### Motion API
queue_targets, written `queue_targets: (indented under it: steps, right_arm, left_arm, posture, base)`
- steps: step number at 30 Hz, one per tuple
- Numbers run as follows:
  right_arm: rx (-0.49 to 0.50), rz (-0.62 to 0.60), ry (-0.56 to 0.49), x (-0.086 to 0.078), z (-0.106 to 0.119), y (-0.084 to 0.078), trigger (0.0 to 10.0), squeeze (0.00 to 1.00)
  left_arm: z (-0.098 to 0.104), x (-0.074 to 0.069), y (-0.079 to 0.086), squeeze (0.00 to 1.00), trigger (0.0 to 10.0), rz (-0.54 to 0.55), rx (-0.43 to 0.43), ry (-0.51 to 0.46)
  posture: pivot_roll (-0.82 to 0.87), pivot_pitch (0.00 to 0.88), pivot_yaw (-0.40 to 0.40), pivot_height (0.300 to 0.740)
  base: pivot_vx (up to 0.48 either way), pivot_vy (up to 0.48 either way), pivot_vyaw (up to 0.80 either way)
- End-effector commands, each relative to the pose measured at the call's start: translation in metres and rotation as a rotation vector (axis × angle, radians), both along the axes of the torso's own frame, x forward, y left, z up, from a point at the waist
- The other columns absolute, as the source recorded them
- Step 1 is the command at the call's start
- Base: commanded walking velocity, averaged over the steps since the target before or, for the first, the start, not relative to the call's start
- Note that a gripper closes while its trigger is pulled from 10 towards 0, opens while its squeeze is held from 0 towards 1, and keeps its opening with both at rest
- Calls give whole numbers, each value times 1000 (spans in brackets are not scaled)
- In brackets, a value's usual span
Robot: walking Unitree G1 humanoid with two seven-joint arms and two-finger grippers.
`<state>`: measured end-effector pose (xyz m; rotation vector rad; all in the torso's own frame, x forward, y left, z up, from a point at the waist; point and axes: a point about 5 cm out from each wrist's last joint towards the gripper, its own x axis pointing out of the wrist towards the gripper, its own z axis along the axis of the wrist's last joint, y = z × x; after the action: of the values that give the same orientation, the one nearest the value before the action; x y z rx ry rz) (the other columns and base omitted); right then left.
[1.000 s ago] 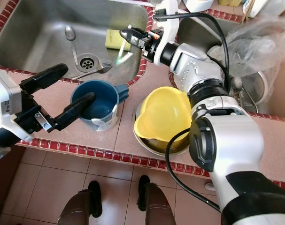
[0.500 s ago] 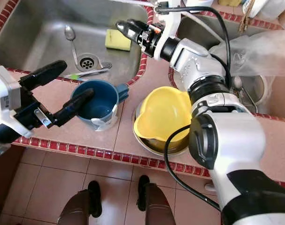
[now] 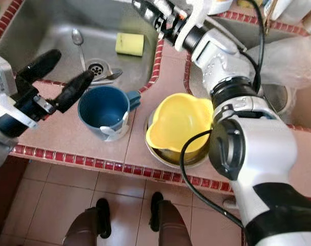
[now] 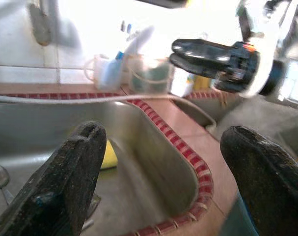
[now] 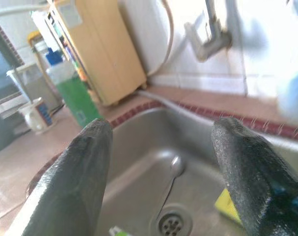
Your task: Kitchen organization
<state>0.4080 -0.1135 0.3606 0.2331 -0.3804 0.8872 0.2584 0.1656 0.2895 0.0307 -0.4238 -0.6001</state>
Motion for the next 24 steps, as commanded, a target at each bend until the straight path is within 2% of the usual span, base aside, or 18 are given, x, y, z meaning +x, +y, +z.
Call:
queue_targets:
  steps: [1, 9, 14, 16, 20, 24]
  right_arm:
    - [27, -26, -80, -4, 22, -7, 10000, 1000]
    - [56, -83, -146, -6, 27, -13, 10000, 1000]
    - [70, -168, -202, -7, 26, -17, 10000, 1000]
    - [104, -203, -218, -7, 26, -18, 10000, 1000]
    - [147, -269, -234, -8, 24, -17, 10000, 1000]
    - [186, -329, -239, -11, 18, -16, 10000, 1000]
  left_arm:
    - [-1, 2, -3, 0, 10000, 10, -8, -6]
    - [-1, 24, -9, 0, 10000, 89, -87, -16]
    - [2, 40, -2, 0, 10000, 191, -116, -26]
    - [3, 48, 4, 0, 10000, 239, -140, -14]
    - [6, 53, 10, 0, 10000, 294, -139, -45]
    - [1, 61, 17, 0, 10000, 384, -87, -39]
  posture:
    - [38, 263, -83, 740]
    - [36, 201, -81, 740]
    - [39, 154, -79, 740]
    - [36, 127, -74, 740]
    - [36, 116, -72, 740]
    - [33, 95, -70, 740]
  base:
    - [0, 0, 0]
    - [0, 0, 0]
    - [0, 0, 0]
    - [0, 0, 0]
    - [0, 0, 0]
    - [0, 0, 0]
